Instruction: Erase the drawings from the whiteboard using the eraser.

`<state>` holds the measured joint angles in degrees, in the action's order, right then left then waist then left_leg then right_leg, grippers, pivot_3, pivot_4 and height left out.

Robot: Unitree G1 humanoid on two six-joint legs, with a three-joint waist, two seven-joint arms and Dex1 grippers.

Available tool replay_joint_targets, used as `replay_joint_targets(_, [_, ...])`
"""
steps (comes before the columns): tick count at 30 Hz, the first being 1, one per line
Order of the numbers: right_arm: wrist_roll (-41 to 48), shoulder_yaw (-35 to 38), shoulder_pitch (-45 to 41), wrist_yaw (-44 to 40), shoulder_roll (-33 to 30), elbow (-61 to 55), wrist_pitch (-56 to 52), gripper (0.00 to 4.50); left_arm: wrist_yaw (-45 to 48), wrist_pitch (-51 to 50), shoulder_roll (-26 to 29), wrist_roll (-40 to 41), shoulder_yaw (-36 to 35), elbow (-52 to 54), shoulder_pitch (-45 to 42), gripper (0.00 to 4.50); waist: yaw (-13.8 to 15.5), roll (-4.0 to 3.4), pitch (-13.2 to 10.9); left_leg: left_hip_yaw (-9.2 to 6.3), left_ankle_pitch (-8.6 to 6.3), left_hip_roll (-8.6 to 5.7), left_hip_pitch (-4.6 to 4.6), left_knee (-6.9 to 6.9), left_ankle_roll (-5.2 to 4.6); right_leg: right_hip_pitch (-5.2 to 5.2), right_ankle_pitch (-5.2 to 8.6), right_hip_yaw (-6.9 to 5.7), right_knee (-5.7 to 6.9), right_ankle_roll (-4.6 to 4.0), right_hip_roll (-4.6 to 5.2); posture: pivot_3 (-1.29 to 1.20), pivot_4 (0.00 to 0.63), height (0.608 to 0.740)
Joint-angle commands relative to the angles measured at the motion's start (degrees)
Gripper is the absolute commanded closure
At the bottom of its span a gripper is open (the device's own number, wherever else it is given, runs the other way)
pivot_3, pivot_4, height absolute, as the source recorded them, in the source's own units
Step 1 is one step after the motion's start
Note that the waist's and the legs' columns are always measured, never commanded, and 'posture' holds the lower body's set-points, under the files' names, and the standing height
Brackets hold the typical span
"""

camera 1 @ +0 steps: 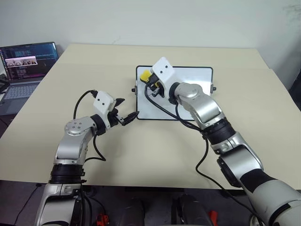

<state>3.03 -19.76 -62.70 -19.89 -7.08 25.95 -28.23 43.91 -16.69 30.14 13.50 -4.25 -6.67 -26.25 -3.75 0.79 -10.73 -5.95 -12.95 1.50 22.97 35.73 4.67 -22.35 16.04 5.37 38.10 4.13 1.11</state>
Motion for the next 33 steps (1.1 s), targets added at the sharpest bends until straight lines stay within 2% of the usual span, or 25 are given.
replay_joint_targets(1, [-2.9, 1.4, -3.5, 0.9, 2.0, 8.3, 8.6, 3.36, -1.1, 0.2, 0.2, -0.2, 0.2, 3.5, -0.1, 0.00, -0.1, 0.00, 0.0, -0.01, 0.00, 0.00, 0.00, -0.01, 0.00, 0.00, 0.00, -0.01, 0.00, 0.00, -0.01, 0.00, 0.150, 0.740])
replay_joint_targets(8, [-5.8, 3.7, -6.7, 3.7, 5.6, 21.8, 17.2, 3.36, -3.3, 0.0, -3.4, -0.1, 2.2, 4.7, 0.8, 0.00, -0.4, 0.00, 0.0, -0.01, 0.00, 0.00, -0.01, -0.02, 0.00, 0.00, 0.00, 0.01, 0.01, -0.01, 0.00, 0.00, 0.150, 0.740])
replay_joint_targets(18, [-10.6, 4.1, -9.7, 5.4, 5.9, 30.6, 21.8, 3.36, -3.1, -0.9, -3.1, 0.1, 2.3, 6.6, 2.6, 0.00, -1.3, 0.00, 0.0, -0.02, 0.00, 0.00, -0.04, -0.02, 0.00, -0.01, 0.00, 0.02, 0.11, -0.01, -0.01, 0.00, 0.150, 0.740])
replay_joint_targets(26, [-13.9, 0.9, -5.0, 0.1, 8.7, 33.9, 22.8, 3.36, -3.4, -1.2, -2.6, 0.3, 1.8, 7.3, 3.6, 0.00, -1.3, 0.00, 0.0, 0.00, 0.00, 0.00, -0.15, 0.01, 0.00, 0.00, 0.02, 0.06, 0.32, -0.03, -0.02, 0.00, 0.150, 0.740])
replay_joint_targets(33, [-14.3, 1.1, -1.6, -4.8, 10.4, 34.5, 21.1, 3.36, -3.4, -1.4, -2.5, 0.4, 1.7, 7.3, 3.2, 0.00, -1.4, 0.02, 0.0, -0.01, 0.02, 0.00, -0.62, 0.06, 0.00, 0.17, 0.14, 0.10, 0.89, -0.20, -0.09, 0.00, 0.150, 0.740])
